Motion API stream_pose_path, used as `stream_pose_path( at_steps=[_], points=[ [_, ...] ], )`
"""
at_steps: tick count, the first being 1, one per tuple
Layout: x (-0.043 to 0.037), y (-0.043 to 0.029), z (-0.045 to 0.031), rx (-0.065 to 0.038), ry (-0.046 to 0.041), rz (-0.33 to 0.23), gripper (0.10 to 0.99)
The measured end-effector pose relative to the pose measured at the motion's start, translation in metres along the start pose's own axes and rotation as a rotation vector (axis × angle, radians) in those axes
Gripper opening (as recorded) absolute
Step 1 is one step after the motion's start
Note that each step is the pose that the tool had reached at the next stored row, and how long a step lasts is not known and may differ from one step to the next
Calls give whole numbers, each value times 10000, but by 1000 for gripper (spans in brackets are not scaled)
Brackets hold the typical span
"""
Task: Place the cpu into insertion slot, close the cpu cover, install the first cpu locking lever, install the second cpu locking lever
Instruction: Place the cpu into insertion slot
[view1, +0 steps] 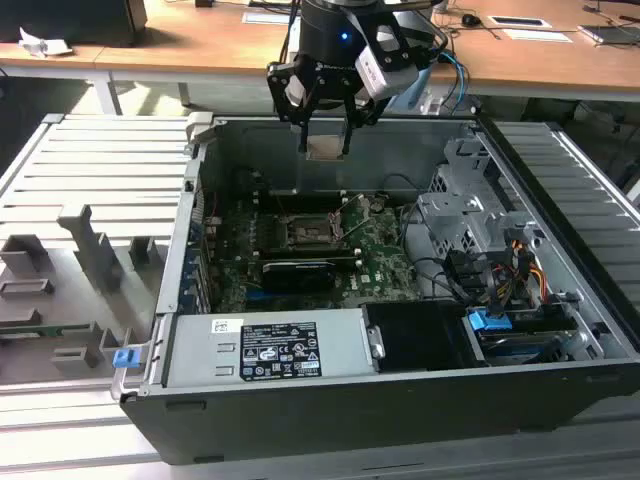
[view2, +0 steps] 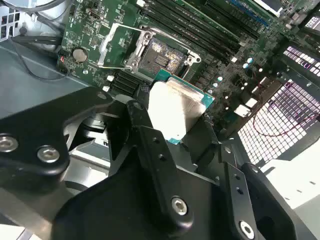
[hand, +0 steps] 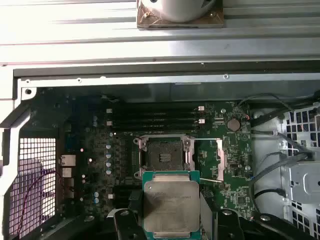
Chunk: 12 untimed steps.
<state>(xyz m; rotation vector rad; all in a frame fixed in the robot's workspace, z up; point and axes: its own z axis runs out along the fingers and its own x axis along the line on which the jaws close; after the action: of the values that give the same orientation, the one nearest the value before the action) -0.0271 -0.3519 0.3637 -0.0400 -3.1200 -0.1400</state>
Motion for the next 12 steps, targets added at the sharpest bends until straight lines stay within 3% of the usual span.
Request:
stream_pose_path(
  at_steps=[12],
  points=[
    [0, 0, 0, -3, -14, 156, 541]
  ],
)
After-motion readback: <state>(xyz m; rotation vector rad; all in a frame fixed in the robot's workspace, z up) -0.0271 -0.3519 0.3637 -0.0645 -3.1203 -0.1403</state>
